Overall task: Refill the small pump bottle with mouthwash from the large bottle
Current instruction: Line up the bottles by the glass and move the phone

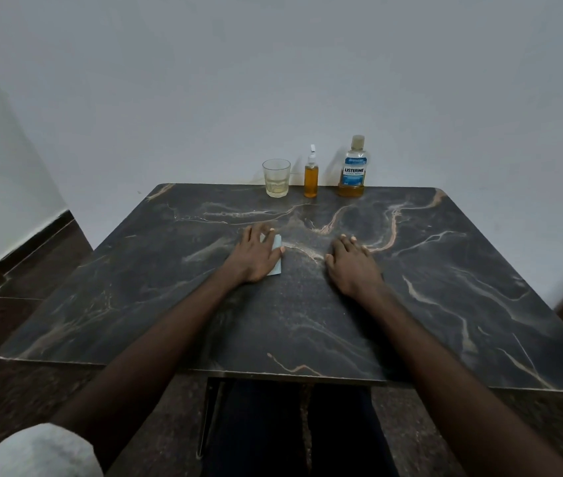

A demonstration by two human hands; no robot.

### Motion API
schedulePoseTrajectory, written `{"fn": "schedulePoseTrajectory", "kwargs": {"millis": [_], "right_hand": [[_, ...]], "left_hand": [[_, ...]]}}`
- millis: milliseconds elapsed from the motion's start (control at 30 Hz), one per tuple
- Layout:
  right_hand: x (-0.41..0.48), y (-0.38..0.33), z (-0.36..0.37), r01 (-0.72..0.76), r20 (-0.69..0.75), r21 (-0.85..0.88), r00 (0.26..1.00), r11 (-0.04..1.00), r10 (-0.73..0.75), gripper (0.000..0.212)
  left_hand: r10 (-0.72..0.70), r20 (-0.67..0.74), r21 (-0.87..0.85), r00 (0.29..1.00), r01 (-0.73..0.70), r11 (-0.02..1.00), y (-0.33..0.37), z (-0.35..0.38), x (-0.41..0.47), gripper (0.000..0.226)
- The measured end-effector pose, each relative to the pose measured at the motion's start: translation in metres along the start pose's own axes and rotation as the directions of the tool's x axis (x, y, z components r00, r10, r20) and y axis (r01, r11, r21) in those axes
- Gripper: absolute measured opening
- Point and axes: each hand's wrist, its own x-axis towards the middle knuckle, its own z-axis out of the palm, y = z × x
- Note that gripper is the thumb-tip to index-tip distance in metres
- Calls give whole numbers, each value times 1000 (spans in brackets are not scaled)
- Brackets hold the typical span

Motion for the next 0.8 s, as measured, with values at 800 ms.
{"fn": "schedulePoseTrajectory", "kwargs": {"millis": [800], "right_hand": [[97, -52, 21, 84, 117, -13, 990, 996, -82, 72]], "left_hand": [[-178, -153, -114, 972, 162, 980, -71, -27, 53, 53]]}}
